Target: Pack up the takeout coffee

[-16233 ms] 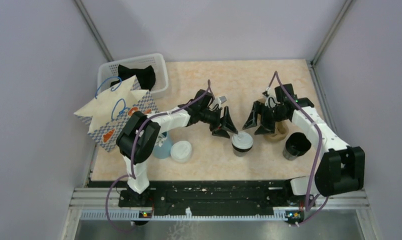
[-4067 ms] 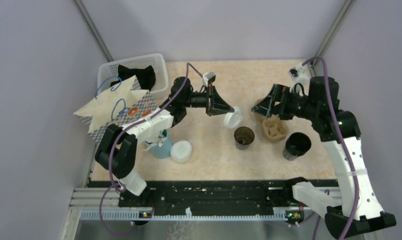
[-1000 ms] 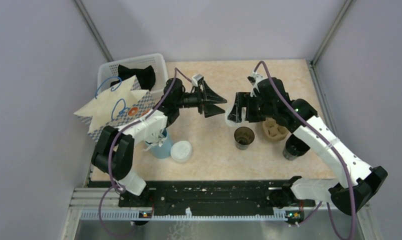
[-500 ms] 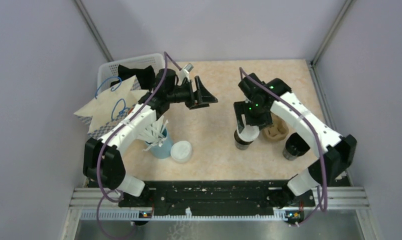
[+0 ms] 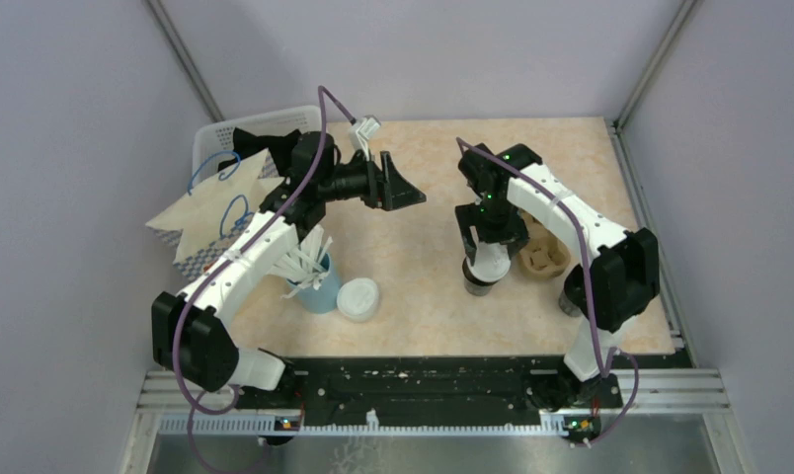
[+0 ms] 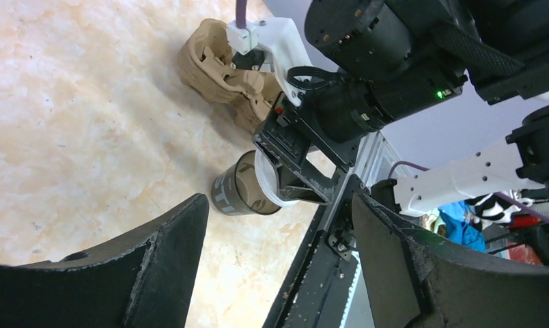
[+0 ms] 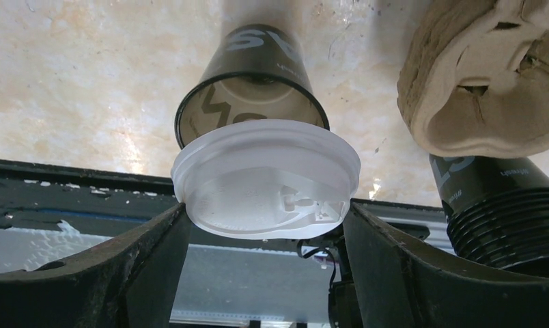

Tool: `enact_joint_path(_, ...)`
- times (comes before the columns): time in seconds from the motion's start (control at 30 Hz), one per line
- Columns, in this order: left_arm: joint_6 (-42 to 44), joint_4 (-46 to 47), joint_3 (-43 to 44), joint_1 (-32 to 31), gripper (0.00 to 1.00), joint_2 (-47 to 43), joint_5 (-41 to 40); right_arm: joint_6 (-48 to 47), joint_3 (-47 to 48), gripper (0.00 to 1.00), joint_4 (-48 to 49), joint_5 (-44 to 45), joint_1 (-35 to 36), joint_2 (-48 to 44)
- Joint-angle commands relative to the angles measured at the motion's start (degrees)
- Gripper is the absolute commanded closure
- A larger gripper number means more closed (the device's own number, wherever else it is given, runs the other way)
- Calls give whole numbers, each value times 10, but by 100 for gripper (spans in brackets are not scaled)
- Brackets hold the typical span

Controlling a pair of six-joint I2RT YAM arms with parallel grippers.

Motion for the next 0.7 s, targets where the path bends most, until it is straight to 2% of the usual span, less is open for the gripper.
enact_joint_path(0.0, 59, 17, 24, -1, 17, 11, 20, -20, 42, 21, -13, -7, -7, 23)
enact_joint_path(0.67, 73, 2, 36, -1, 17, 16, 19, -26, 20, 19, 3, -31, -8, 45)
